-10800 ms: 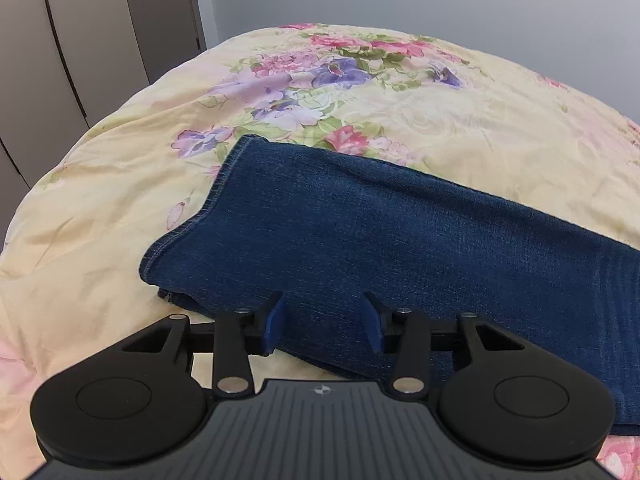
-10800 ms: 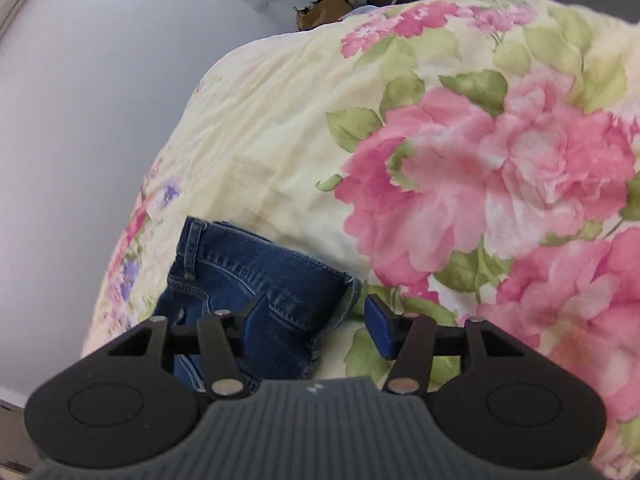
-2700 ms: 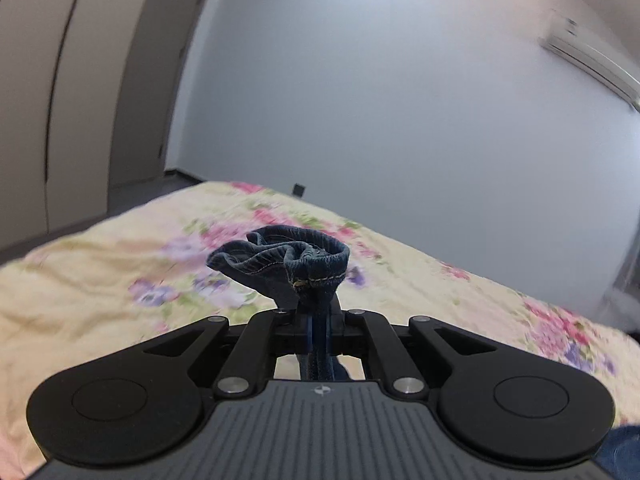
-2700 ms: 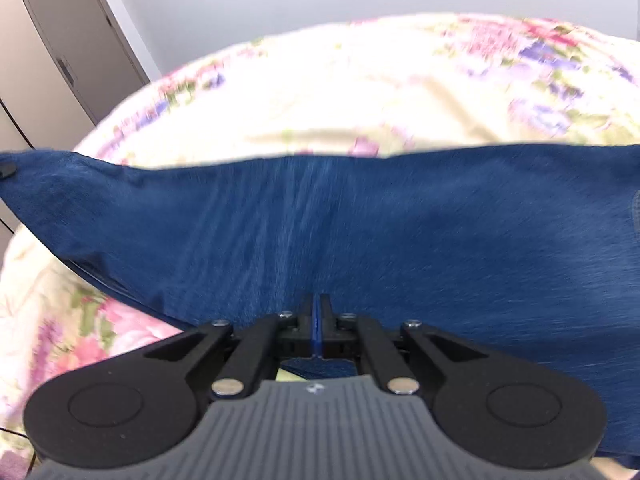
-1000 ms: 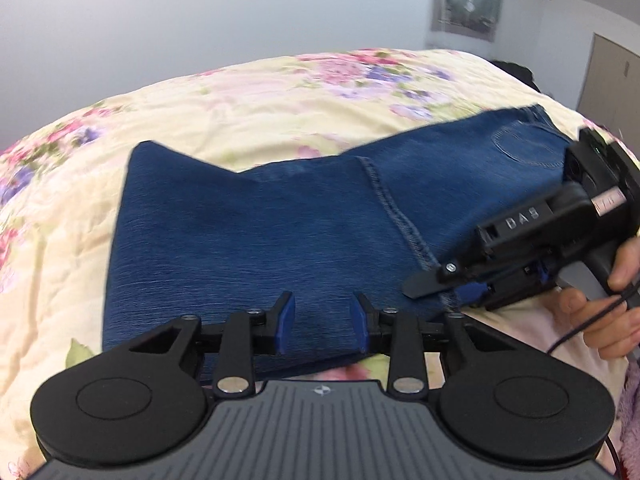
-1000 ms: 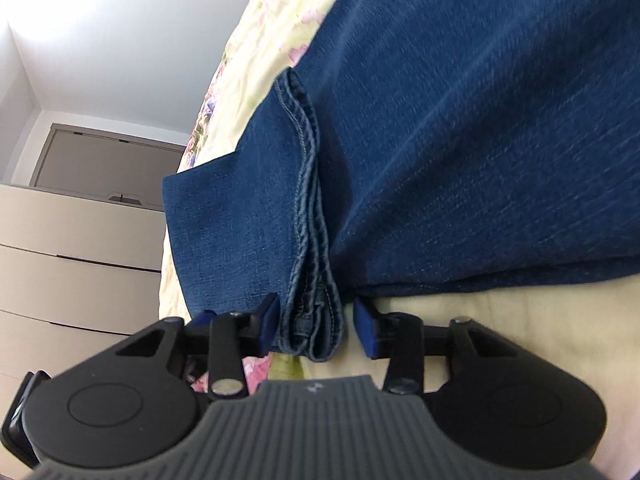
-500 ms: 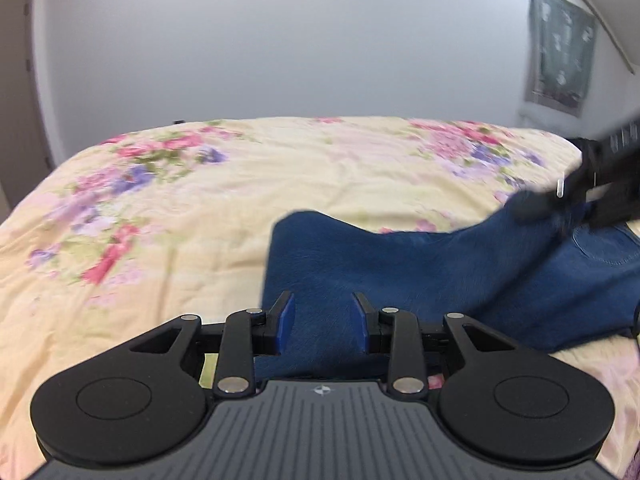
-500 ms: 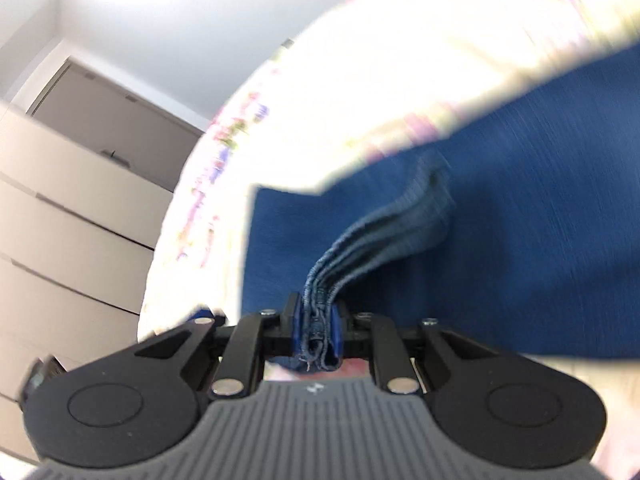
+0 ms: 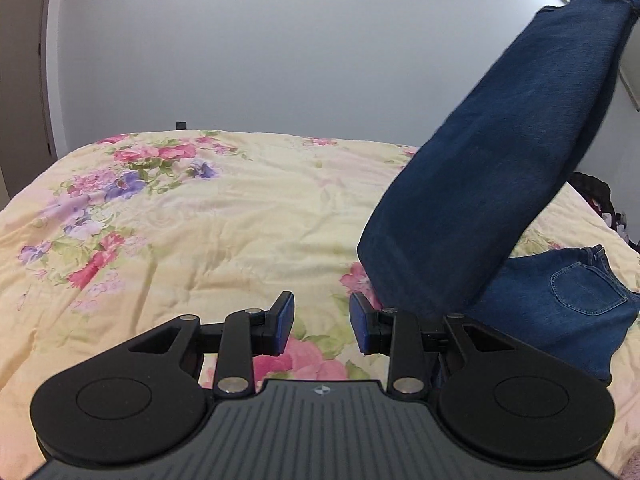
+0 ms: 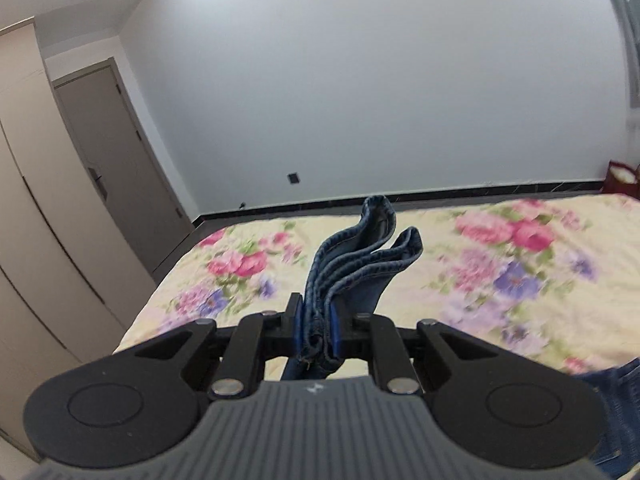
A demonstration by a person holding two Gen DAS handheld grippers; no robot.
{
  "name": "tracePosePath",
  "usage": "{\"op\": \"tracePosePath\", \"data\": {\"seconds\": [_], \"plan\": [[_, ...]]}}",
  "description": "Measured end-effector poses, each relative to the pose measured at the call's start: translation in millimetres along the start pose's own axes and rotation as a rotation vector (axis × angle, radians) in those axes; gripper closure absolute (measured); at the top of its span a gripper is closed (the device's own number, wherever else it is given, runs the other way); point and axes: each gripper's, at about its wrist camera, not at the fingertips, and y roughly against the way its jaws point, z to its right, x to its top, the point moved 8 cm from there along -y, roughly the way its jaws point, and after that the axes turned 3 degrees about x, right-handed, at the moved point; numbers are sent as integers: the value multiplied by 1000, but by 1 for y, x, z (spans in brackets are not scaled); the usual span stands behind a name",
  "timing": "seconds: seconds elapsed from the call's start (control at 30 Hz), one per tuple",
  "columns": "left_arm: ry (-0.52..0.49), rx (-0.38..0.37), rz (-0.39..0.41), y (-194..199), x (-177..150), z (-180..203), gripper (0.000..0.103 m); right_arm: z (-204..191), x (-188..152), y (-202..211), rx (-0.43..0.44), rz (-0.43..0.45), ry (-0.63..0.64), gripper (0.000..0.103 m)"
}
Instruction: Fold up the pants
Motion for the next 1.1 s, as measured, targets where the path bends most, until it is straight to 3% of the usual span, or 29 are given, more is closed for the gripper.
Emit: {"op": "tracePosePath", "data": {"seconds": [0.1,0.2,0.27,0.37,0.5,0.57,0.67,0.87,0.97,1.1], "plan": [[-9,-31,-31,-21,-3,27,65,76,11,32,-93,28,-23,94],[-36,-52,-68,-43,-12,53,68,178,-13,43,-185,5,-92,94],[-52,-63,-108,-63,-21,71,71,253,-48,38,-248,-36,-159,94],[-56,-88,-164,-89,-33,95,76,360,-130,12,-351,-145,-299,94],[-71,-98,-191,-115,-41,120,77,460,-239,-10,-471,-268,-476,94],[-109,-91,-225,-128,-50,132,79,477,-268,-14,-425,-266,-547,94],[-170,-51,-283,-146,-68,141,81,482,-282,-14,-354,-239,-586,95],[-152,-32,-293,-148,-74,141,81,470,-268,-19,-394,-290,-553,94],[-110,-32,-295,-146,-69,139,81,455,-230,-17,-399,-261,-499,95],[-62,-38,-287,-142,-64,141,80,409,-146,-9,-310,-102,-363,97]]}}
